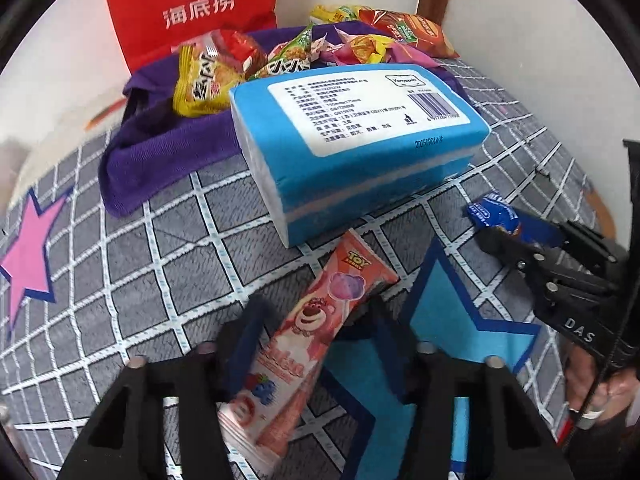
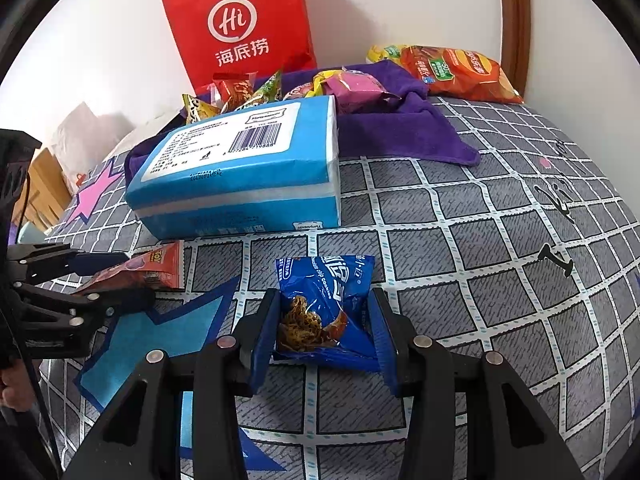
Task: Organize snacks
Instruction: 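Grasp the pink Toy Story candy stick with left tool while right tool grasps blue packet, then carry the pink candy stick with left tool while right tool carries blue packet to towel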
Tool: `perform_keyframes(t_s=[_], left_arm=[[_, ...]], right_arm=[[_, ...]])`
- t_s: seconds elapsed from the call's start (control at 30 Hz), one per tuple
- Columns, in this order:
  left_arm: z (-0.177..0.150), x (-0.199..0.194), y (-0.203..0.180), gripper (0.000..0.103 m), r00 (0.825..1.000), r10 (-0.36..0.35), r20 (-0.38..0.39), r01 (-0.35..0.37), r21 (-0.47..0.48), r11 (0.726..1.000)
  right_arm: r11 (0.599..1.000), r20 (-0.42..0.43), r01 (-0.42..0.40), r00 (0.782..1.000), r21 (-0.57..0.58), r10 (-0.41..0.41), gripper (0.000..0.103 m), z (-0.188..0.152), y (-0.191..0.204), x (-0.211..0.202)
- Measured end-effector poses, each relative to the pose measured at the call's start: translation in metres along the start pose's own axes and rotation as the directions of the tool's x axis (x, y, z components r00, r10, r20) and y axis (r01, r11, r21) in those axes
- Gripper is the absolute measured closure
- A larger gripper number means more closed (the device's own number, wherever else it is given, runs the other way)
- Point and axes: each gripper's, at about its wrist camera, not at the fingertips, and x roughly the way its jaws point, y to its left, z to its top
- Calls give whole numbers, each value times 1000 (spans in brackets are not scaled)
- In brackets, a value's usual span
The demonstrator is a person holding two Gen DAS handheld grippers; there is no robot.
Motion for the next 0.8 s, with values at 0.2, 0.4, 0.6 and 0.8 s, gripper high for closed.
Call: perform_keyframes(t_s=[0.2, 0.4, 0.6, 0.8], left_arm=[[-1, -2, -1, 81, 998, -63, 5, 63, 1, 998], [-6, -10, -5, 84, 997, -71, 17, 71, -8, 997], [-9, -17, -4, 84, 998, -66, 15, 67, -30, 997], [-15, -10, -2, 83, 998, -69, 13, 69, -64, 996]], right_arm=[[1000, 2, 2, 1000, -4, -2, 59, -1, 0, -1], [1000, 6, 6, 1000, -12, -6, 58, -1, 1, -1], [1000, 6, -3, 1000, -6, 3, 58, -1, -1, -1], [1000, 5, 15, 1000, -19, -15, 58, -2, 3, 0]])
